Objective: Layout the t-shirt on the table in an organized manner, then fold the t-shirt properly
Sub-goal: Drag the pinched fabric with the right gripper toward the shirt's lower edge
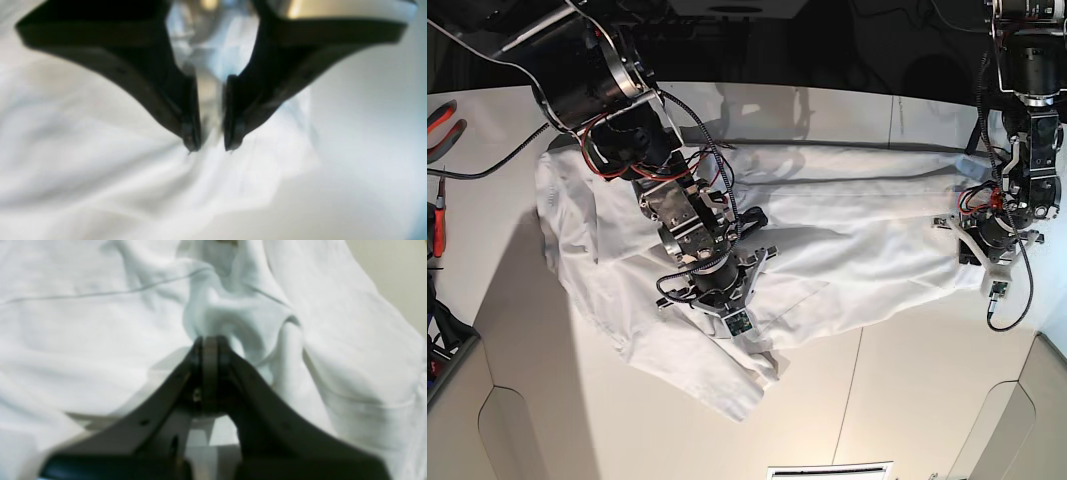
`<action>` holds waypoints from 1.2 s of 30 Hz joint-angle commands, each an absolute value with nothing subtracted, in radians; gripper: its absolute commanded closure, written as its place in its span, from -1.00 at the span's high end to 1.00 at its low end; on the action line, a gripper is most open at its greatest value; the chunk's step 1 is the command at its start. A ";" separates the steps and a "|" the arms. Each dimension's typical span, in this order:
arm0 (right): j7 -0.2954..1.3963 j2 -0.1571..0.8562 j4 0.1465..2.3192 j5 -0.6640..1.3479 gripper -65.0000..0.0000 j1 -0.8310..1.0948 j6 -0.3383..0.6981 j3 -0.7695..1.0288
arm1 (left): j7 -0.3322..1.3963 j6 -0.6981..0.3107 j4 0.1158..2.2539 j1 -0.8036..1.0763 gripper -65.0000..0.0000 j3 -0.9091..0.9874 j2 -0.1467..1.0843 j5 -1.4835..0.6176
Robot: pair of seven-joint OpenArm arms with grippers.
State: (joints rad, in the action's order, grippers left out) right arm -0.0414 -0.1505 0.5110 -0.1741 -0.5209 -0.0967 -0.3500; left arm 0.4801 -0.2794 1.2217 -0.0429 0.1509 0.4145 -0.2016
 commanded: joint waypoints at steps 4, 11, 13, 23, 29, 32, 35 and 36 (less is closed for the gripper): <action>-0.023 -0.150 0.518 -0.177 -1.00 -0.540 -0.110 -0.273 | 0.463 -0.272 1.090 -0.103 -0.64 0.157 0.430 -0.192; -0.023 -0.149 0.518 -0.177 -1.00 -0.540 -0.110 -0.123 | 0.443 -0.201 1.035 -0.122 -0.64 0.157 0.434 -0.133; -0.023 -0.143 0.518 -0.177 -1.00 -0.540 -0.110 -0.088 | 0.437 -0.202 1.039 -0.123 -0.64 0.157 0.436 -0.133; -0.060 -0.083 0.567 -0.176 -1.00 -0.540 -0.091 -0.037 | 0.414 -0.207 1.108 -0.158 -0.64 0.157 0.462 -0.162; -0.060 -0.078 0.690 -0.163 -1.00 -0.540 -0.023 -0.038 | 0.331 -0.244 1.165 -0.179 -0.64 0.157 0.462 -0.178; -0.060 -0.078 0.728 -0.106 -1.00 -0.541 0.051 -0.038 | 0.341 -0.282 1.164 -0.196 -0.64 0.157 0.463 -0.223; -0.060 -0.078 0.754 -0.097 -1.00 -0.540 0.107 -0.038 | 0.340 -0.324 1.164 -0.215 -0.64 0.156 0.457 -0.264; -0.060 -0.078 0.760 -0.097 -1.00 -0.540 0.109 -0.038 | 0.340 -0.342 1.164 -0.223 -0.64 0.156 0.451 -0.274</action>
